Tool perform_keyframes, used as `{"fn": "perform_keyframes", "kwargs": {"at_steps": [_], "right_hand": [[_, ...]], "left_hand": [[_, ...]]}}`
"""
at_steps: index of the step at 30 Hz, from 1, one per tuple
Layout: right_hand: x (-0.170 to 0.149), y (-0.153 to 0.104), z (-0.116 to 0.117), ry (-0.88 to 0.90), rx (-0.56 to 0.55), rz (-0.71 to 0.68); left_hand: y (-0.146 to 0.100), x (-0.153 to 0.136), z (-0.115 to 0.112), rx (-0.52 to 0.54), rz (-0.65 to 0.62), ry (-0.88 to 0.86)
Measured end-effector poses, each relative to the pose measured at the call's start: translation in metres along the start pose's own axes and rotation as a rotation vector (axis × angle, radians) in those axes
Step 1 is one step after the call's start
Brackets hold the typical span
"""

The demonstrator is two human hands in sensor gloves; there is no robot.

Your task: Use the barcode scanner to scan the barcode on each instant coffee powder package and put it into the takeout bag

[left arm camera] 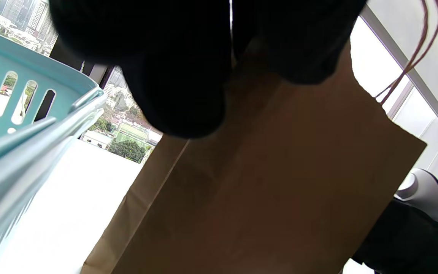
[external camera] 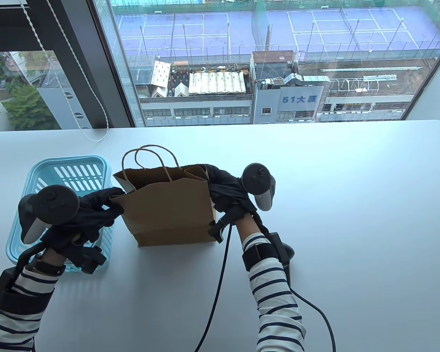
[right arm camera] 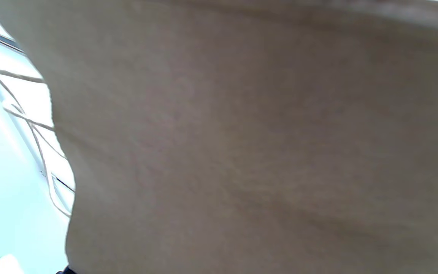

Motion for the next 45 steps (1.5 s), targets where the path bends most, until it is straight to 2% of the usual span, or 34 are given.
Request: {"fn": "perform_keyframes", "kwargs": {"at_steps": [7, 13, 15, 18, 21, 22, 25, 27, 30, 32, 33, 35, 37, 38, 39, 40, 42, 44, 45], "right_hand": [[-0.015, -0.004, 0.004, 0.004, 0.036, 0.055], [-0.014, -0.019, -0.007, -0.019, 0.026, 0.079], [-0.011, -0.029, -0.014, -0.036, 0.012, 0.092], [0.004, -0.057, -0.027, -0.118, -0.036, 0.102], [0.034, -0.103, -0.031, -0.363, -0.007, 0.142], [0.039, -0.11, -0.03, -0.414, -0.002, 0.154], [0.052, -0.148, -0.019, -0.734, 0.051, 0.325], [0.047, -0.168, -0.008, -0.898, 0.146, 0.509], [0.014, -0.198, 0.012, -1.166, 0.316, 0.923], [-0.01, -0.214, 0.02, -1.244, 0.43, 1.129], [-0.017, -0.217, 0.021, -1.238, 0.451, 1.159], [-0.024, -0.217, 0.017, -1.248, 0.386, 1.113], [-0.034, -0.217, 0.014, -1.106, 0.324, 1.042], [-0.041, -0.22, 0.01, -0.949, 0.262, 1.028], [-0.041, -0.222, 0.005, -0.878, 0.203, 1.004], [-0.045, -0.224, -0.005, -0.762, 0.093, 0.922], [-0.057, -0.23, -0.009, -0.519, 0.066, 0.933], [-0.062, -0.23, -0.009, -0.27, 0.064, 0.84], [-0.062, -0.232, -0.007, -0.168, 0.025, 0.836]], "left_hand": [[-0.005, 0.002, 0.001, -0.033, -0.025, 0.091], [-0.022, 0.008, 0.008, -0.003, -0.061, 0.178], [-0.032, 0.014, 0.011, 0.03, -0.081, 0.215], [-0.055, 0.027, 0.017, 0.136, -0.14, 0.327], [-0.093, 0.047, 0.004, 0.239, -0.295, 0.436], [-0.1, 0.051, -0.001, 0.246, -0.324, 0.454], [-0.131, 0.063, -0.036, 0.224, -0.465, 0.535], [-0.144, 0.065, -0.06, 0.193, -0.534, 0.564], [-0.153, 0.063, -0.09, 0.111, -0.596, 0.609], [-0.155, 0.059, -0.101, 0.076, -0.602, 0.607], [-0.156, 0.056, -0.106, 0.045, -0.6, 0.594], [-0.156, 0.051, -0.113, -0.003, -0.591, 0.574], [-0.156, 0.048, -0.118, -0.03, -0.584, 0.57], [-0.155, 0.047, -0.119, -0.037, -0.58, 0.566], [-0.155, 0.047, -0.119, -0.039, -0.58, 0.564], [-0.155, 0.047, -0.118, -0.039, -0.581, 0.562], [-0.156, 0.047, -0.118, -0.038, -0.585, 0.558], [-0.156, 0.047, -0.118, -0.039, -0.587, 0.551], [-0.156, 0.047, -0.118, -0.04, -0.59, 0.548]]}}
Point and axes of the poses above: the tracker on the back of each hand, its own x axis roughly to the thumb side, its own y axis roughly from the wrist to the fingertips, z = x × y, the point moved 5 cm from there along y, roughly from the wrist to the fingertips, and after that the axes turned 13 degrees about x, right-handed, at the moved point
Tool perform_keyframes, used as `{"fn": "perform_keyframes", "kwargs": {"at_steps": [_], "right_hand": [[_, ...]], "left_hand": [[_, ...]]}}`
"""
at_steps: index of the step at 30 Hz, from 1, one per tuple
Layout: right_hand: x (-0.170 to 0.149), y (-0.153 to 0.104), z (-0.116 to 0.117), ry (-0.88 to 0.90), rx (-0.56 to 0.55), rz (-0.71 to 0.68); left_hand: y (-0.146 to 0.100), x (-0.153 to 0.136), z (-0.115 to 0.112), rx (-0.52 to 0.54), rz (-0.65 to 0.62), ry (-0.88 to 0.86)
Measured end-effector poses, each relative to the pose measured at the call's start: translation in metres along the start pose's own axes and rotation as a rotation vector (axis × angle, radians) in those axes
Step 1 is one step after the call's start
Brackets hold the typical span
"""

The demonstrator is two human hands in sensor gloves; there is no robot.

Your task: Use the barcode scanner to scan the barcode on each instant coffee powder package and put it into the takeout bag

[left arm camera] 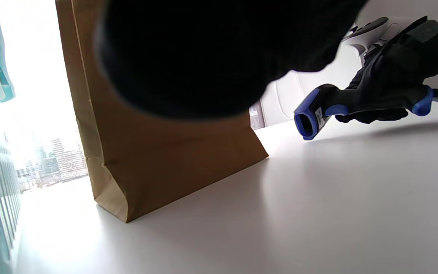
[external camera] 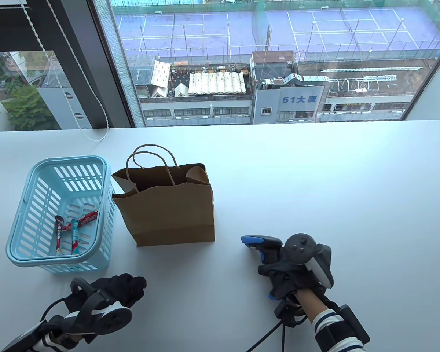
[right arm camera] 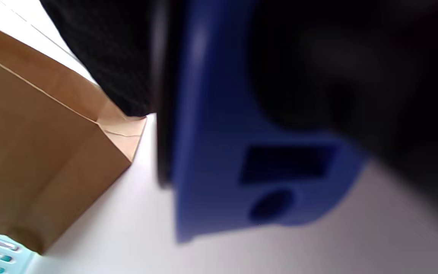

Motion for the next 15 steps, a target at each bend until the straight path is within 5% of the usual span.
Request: {"fn": "perform_keyframes", "kwargs": {"at_steps": [5, 9, 12, 15], "right_hand": [[0.024, -0.001, 0.008, 0.114, 0.024, -0.312], [0.028, -0.001, 0.016, 0.308, 0.089, -0.324], [0.038, -0.004, 0.02, 0.273, 0.15, -0.358], [0.046, -0.006, 0.021, 0.225, 0.136, -0.39]], "left_hand": [[0.001, -0.005, 0.009, 0.033, 0.016, -0.004], [0.006, -0.026, 0.056, 0.178, 0.097, 0.068], [0.014, -0.071, 0.106, 0.2, 0.282, 0.141], [0.026, -0.13, 0.133, 0.109, 0.485, 0.105]]}}
Point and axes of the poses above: the tracker on the back of each hand, its own x axis roughly to the thumb side, its own y axis roughly from the wrist to the fingertips, z = x × y, the point moved 5 cm from there along y, roughly from the wrist to the fingertips, and after that the axes turned 13 degrees about x, right-handed, at the moved point
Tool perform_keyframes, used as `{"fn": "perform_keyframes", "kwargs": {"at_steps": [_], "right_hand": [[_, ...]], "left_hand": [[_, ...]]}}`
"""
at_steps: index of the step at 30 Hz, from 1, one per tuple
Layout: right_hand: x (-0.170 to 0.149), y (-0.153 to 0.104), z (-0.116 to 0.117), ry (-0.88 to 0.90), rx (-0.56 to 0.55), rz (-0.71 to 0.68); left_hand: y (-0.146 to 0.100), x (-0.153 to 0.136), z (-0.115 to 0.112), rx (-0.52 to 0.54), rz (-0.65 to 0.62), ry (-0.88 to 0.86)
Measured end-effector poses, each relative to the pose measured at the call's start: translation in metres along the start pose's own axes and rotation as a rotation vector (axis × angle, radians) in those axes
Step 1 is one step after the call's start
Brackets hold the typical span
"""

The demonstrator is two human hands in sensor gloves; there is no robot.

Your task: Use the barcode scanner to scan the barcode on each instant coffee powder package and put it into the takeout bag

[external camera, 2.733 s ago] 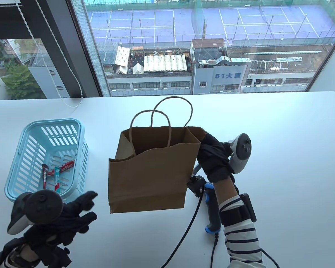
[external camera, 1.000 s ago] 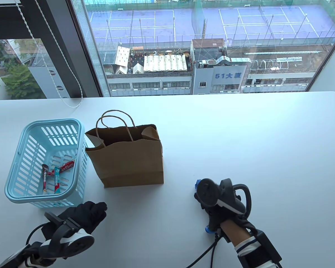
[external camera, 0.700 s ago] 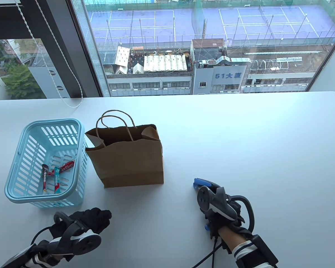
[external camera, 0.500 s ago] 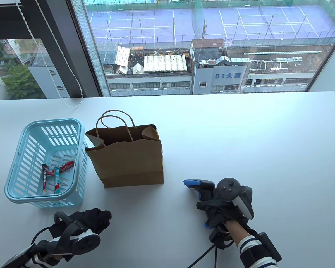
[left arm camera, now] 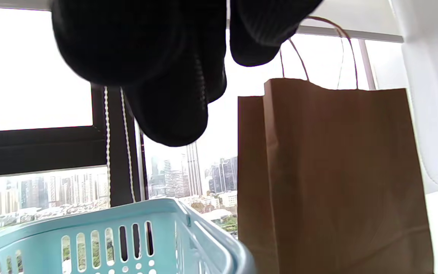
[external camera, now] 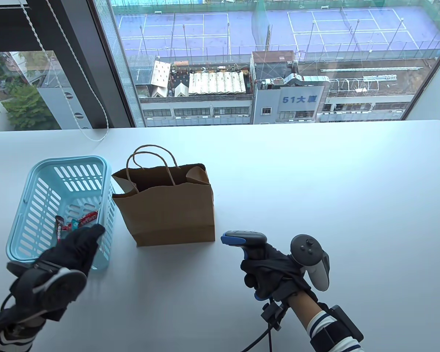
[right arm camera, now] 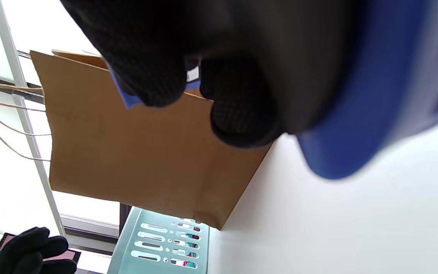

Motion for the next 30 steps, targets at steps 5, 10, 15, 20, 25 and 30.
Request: {"fn": "perform_keyframes", "kwargs": {"at_steps": [5, 10, 15, 20, 25, 30], "right_hand": [[-0.004, 0.001, 0.002, 0.018, 0.013, 0.014], [-0.003, 0.0, 0.0, -0.02, 0.014, 0.022], [-0.004, 0.001, 0.0, -0.028, 0.023, 0.025], [-0.004, 0.002, 0.002, -0.037, 0.036, 0.024], [-0.006, 0.002, 0.002, -0.039, 0.042, 0.031], [-0.007, 0.003, 0.004, -0.044, 0.048, 0.036]], "left_hand": [[0.056, -0.064, -0.061, -0.484, 0.259, -0.028], [0.054, -0.098, -0.166, -1.026, 0.461, -0.036], [0.04, -0.109, -0.231, -1.249, 0.542, -0.057], [0.023, -0.114, -0.273, -1.379, 0.603, -0.119], [0.012, -0.12, -0.293, -1.415, 0.66, -0.168], [0.017, -0.126, -0.294, -1.377, 0.677, -0.159]]}}
Point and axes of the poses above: the tracker on the back of each hand, its own x axis roughly to the thumb side, its own y axis roughly from the wrist to the fingertips, z = x × y, the point moved 5 cm from there along y, roughly from the wrist to the fingertips, and after that the axes turned 13 degrees about x, right-handed, at the moved point
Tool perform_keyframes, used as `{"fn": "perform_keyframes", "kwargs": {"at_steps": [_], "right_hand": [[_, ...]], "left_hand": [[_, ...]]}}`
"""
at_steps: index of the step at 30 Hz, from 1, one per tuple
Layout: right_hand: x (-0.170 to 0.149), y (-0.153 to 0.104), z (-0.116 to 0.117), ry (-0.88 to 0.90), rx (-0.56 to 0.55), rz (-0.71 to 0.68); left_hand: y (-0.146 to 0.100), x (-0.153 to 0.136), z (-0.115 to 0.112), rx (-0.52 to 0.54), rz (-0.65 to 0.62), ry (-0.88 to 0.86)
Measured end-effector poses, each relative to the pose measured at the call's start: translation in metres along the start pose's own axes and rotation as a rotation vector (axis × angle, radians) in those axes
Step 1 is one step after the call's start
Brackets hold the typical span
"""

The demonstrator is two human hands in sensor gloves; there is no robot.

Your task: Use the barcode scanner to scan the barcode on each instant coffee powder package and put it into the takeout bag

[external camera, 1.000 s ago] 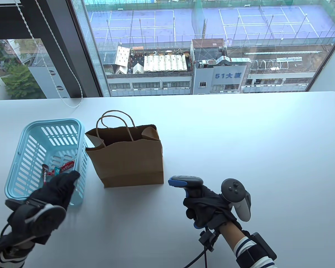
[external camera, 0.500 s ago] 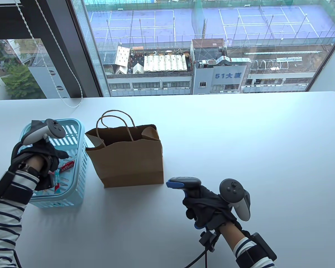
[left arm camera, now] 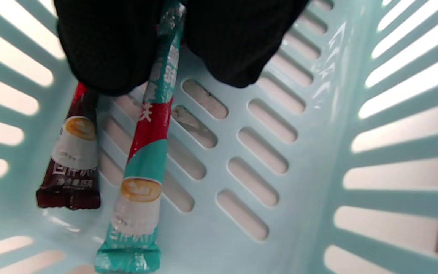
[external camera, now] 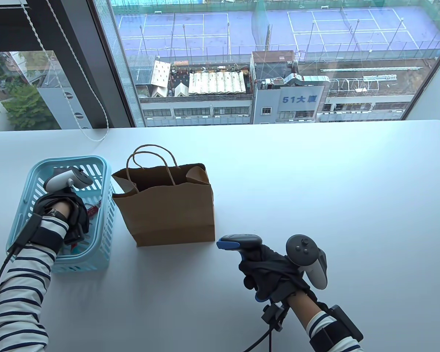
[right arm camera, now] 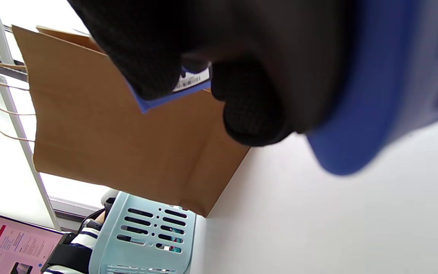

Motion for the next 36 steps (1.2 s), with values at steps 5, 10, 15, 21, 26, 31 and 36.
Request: {"fn": "perform_keyframes", "kwargs": {"at_steps": [5, 10, 15, 21, 26, 31, 36], "right_hand": [[0.0, 0.001, 0.0, -0.004, -0.001, -0.001], [-0.001, 0.001, 0.001, 0.002, 0.003, 0.005], [0.003, 0.0, 0.002, -0.014, 0.005, -0.008], [0.002, 0.001, 0.002, -0.01, 0.006, -0.008], [0.003, 0.0, 0.002, -0.009, 0.004, -0.015], [0.01, -0.002, 0.001, -0.007, -0.016, -0.063], [0.03, -0.003, 0.01, -0.081, 0.027, -0.203]], "left_hand": [[-0.035, 0.001, 0.048, 0.266, -0.066, -0.029], [-0.083, -0.001, 0.084, 0.456, -0.15, -0.074], [-0.149, -0.008, 0.11, 0.72, -0.24, -0.088], [-0.244, -0.029, 0.121, 1.169, -0.236, 0.039], [-0.32, -0.039, 0.091, 1.555, -0.387, 0.121], [-0.364, -0.043, 0.045, 1.723, -0.525, 0.151], [-0.371, -0.03, -0.002, 1.753, -0.683, 0.235]]}}
Point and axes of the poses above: the tracker on the back of each hand, its own x axis roughly to the thumb side, its own y axis roughly from the wrist to the fingertips, z = x × y, the point moved 5 cm from there along y, roughly from the wrist to the fingertips, and after that the axes turned 13 degrees about x, right-handed, at the moved point
